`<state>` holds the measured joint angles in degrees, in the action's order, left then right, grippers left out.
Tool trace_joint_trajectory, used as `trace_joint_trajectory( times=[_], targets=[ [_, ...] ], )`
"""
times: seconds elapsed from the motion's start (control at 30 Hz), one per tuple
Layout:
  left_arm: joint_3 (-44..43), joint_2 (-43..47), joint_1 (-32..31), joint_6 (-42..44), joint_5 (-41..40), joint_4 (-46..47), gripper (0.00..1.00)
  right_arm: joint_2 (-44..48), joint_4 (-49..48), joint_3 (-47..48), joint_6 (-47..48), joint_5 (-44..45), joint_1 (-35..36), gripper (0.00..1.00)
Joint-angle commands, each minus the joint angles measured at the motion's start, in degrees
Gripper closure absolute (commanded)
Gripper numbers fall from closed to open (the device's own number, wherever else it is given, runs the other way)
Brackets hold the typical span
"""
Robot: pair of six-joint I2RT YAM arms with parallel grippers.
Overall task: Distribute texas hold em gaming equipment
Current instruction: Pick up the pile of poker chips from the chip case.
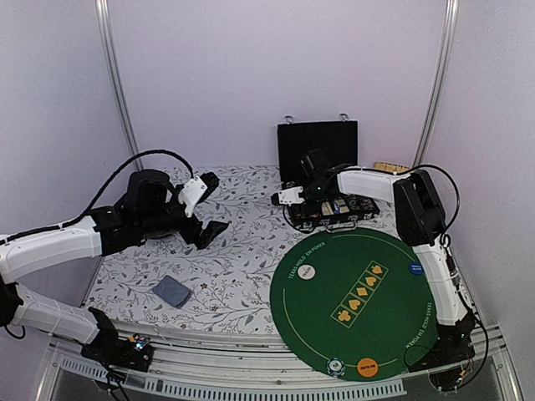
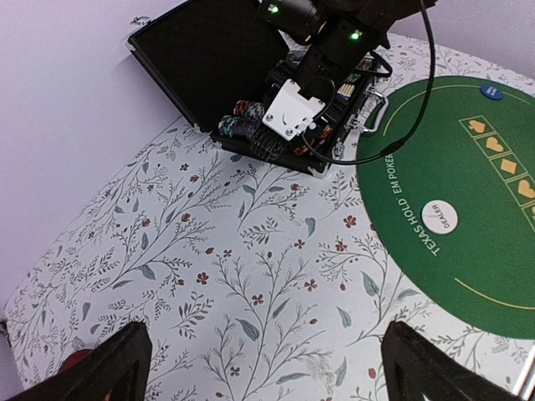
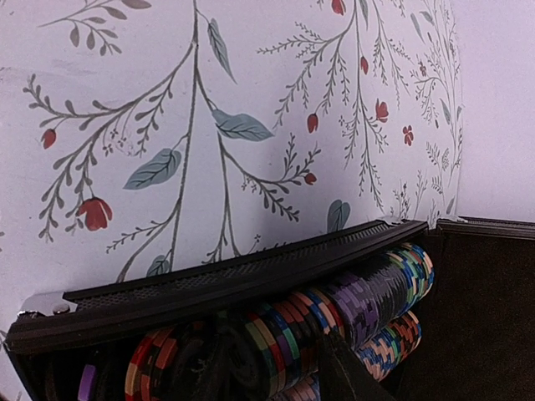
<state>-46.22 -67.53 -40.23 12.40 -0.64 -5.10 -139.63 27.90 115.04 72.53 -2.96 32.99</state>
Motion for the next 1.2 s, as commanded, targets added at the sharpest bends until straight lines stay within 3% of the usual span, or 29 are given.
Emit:
trace_joint_trajectory(
  times=[0.0,0.33,0.67,0.97,1.17],
  targets=[
    [0.41,0.13,0.24,0.15,0.48,0.8,0.02,-4.95,10.57,-3.89,-1.27,2.23,1.64,0.63],
    [0.23,0.64,0.29,0.05,0.6,0.66,0.02,-2.45,11.4,-4.84,-2.4,0.45,2.36,0.68],
    [0.25,-0.05,0.24,-0.04,0.72,0.67,0.02,-1.6,13.98,-6.54,-2.29,-1.77,2.74,0.66],
    [0.43,0.04,0.25,-0.08,0.72,0.8,0.02,-5.01,15.72,-2.44,-2.61,-4.11,2.69,0.65],
    [0.25,0.37,0.24,-0.17,0.73,0.76,0.02,-5.6,17.41,-2.01,-3.42,-3.65,2.69,0.74]
  ],
)
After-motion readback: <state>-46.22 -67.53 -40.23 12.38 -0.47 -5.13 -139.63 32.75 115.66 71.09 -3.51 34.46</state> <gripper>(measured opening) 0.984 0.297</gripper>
